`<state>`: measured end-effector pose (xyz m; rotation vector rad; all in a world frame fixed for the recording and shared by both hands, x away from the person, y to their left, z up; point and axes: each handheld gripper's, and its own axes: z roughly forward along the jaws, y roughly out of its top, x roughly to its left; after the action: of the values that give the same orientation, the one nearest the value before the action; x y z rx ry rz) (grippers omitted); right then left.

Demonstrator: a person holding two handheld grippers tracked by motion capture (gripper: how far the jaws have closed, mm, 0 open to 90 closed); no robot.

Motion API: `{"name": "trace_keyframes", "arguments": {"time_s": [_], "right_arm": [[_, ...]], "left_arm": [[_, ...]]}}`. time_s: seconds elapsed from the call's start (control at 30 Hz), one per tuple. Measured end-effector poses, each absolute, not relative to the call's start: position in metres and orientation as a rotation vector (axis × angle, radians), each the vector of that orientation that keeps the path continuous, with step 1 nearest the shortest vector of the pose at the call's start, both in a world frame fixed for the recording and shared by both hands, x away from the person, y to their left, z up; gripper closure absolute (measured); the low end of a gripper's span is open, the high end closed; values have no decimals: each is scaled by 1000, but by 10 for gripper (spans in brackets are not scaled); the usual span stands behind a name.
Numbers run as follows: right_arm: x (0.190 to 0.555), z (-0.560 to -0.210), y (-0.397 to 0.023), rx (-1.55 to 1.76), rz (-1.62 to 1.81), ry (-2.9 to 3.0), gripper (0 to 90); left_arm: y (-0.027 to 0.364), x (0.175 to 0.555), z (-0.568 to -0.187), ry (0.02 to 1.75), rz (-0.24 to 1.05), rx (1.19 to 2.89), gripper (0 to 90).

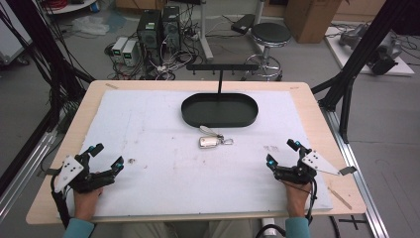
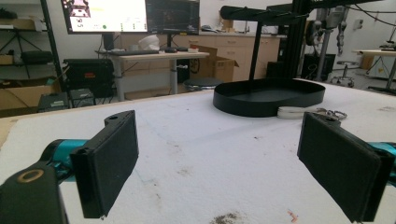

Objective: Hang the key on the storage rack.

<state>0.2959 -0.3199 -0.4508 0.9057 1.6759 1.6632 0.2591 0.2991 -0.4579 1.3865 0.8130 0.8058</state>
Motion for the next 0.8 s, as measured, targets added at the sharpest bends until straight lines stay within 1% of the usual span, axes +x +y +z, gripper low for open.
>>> {"name": "trace_keyframes", "arguments": {"time_s": [0.2,0.27,0.3,0.4,0.6,0.8], "right_arm": [[314,-412,-315,857,1660,1741,10],[320,-401,-312,842,1660,1773,11],[320,-401,-312,842,1660,1773,11],[336,-379,-301,790,1649,1857,19],[355,-361,-282,720,1589,2001,19],[373,-351,-266,690,1518,2125,19]], "left_arm": [[299,260,-458,818,804,1387,130],[299,260,-458,818,804,1388,129],[299,260,-458,817,806,1389,129],[299,260,-458,816,805,1390,129],[300,260,-458,821,801,1392,129],[300,260,-458,823,800,1394,129]]}}
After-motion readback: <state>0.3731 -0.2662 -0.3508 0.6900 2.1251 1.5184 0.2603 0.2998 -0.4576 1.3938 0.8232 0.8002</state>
